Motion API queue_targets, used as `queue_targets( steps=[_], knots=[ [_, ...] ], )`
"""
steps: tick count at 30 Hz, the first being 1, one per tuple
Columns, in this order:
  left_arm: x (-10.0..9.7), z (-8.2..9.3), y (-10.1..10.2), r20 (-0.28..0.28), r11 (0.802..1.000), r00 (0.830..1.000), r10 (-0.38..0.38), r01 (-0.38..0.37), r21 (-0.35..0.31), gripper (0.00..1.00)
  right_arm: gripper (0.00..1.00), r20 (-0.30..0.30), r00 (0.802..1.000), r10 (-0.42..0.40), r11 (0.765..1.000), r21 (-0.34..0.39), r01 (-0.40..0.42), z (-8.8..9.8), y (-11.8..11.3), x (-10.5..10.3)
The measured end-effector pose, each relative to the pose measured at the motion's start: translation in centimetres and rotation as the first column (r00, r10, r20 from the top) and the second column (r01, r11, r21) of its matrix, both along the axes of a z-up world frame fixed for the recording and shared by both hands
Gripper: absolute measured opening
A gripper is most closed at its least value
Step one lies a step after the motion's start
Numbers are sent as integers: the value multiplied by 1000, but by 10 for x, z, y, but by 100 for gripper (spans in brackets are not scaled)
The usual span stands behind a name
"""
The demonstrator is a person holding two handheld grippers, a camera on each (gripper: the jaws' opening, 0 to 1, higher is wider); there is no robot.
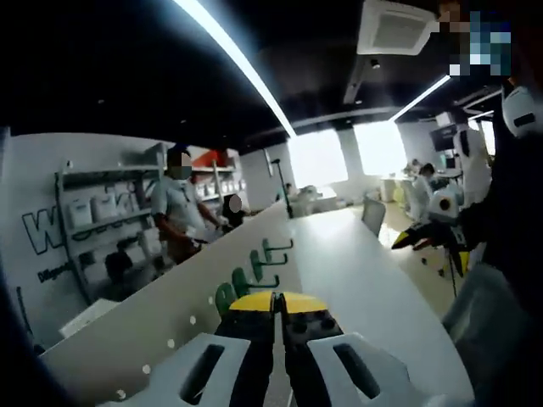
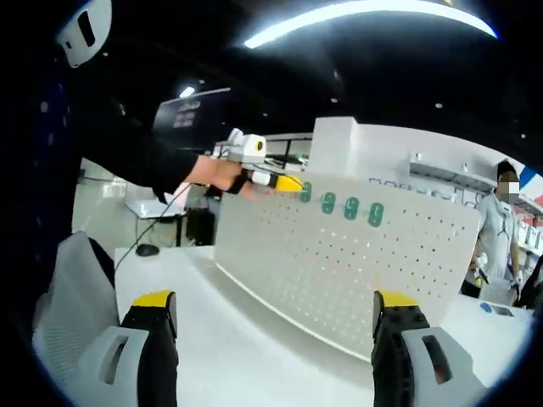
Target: Insert the hook assembly into the mounting plate slot until the hook locks in place.
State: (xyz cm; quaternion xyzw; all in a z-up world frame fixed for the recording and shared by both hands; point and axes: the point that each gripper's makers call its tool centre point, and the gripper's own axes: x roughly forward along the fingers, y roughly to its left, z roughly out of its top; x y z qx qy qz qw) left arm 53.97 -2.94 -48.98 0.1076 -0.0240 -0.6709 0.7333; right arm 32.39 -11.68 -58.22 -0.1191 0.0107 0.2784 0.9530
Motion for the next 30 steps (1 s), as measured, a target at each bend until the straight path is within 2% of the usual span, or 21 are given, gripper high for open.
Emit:
queue_targets(
  steps=[8, 14, 17, 26, 30],
  knots=[
    [8, -2, 2, -4, 1000, 1000, -5, 5, 11, 2, 96, 5, 1000, -11, 1000, -4, 11, 4, -3, 2],
    [9, -6, -1, 0, 999, 1000, -10, 10, 34, 2, 95, -7, 1000, -9, 1000, -9, 9, 0, -2, 3],
    [9, -2, -4, -8, 1000, 1000, -15, 16, 17, 2, 94, -11, 1000, -7, 1000, -9, 7, -1, -1, 3],
    [16, -9, 1, -15, 999, 1000, -17, 17, 36, 2, 93, -17, 1000, -12, 1000, -12, 12, -2, -3, 3],
    [13, -11, -1, 2, 999, 1000, -11, 11, 31, 3, 93, -22, 1000, -10, 1000, -12, 10, -3, -2, 3]
  ],
)
